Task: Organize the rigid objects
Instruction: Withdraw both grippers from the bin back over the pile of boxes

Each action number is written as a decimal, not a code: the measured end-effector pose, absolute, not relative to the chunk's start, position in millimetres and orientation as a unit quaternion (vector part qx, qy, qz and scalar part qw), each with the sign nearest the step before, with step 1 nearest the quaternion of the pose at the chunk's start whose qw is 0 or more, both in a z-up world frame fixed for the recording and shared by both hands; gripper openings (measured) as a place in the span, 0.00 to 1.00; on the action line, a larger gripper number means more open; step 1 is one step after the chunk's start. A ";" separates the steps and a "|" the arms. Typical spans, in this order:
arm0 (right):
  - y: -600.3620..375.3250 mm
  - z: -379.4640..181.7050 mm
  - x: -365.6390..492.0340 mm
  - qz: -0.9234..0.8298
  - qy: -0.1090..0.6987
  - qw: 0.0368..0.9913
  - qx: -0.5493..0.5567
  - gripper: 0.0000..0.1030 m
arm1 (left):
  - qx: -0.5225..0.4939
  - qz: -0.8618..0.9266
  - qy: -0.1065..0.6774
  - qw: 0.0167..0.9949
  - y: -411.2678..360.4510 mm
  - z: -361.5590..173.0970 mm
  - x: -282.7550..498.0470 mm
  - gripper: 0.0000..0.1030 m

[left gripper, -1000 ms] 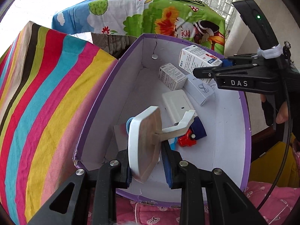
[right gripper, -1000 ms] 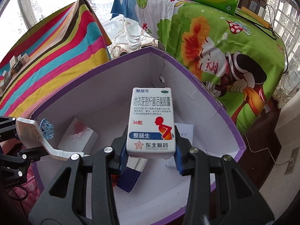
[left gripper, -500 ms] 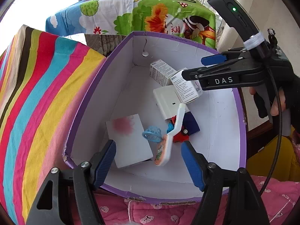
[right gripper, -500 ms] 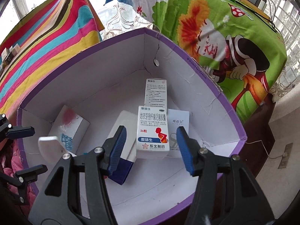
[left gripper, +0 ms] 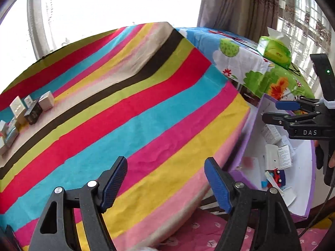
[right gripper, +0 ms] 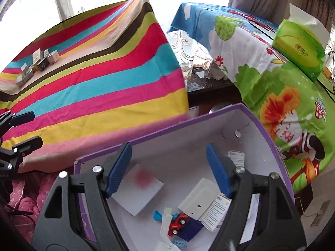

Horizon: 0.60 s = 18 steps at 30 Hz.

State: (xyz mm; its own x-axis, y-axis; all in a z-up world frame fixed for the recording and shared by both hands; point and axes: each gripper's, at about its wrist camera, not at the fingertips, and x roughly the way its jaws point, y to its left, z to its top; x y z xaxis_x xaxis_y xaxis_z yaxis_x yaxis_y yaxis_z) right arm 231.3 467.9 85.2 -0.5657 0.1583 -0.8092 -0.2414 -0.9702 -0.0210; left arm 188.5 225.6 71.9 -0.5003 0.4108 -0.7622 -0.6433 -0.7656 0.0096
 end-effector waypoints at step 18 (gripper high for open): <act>202.3 41.2 -96.8 0.890 -0.008 -0.079 -0.448 0.82 | -0.401 0.916 -0.027 -0.001 -9.8 45.2 69.1 0.81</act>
State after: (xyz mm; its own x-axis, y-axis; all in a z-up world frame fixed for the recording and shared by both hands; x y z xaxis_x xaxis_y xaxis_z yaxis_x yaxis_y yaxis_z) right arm -96.8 202.3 41.2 -0.5855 -0.1342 -0.7995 0.1487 -0.9872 0.0568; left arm 69.1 -9.8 45.2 -0.6789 0.0203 -0.7339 0.0225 -0.9986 -0.0484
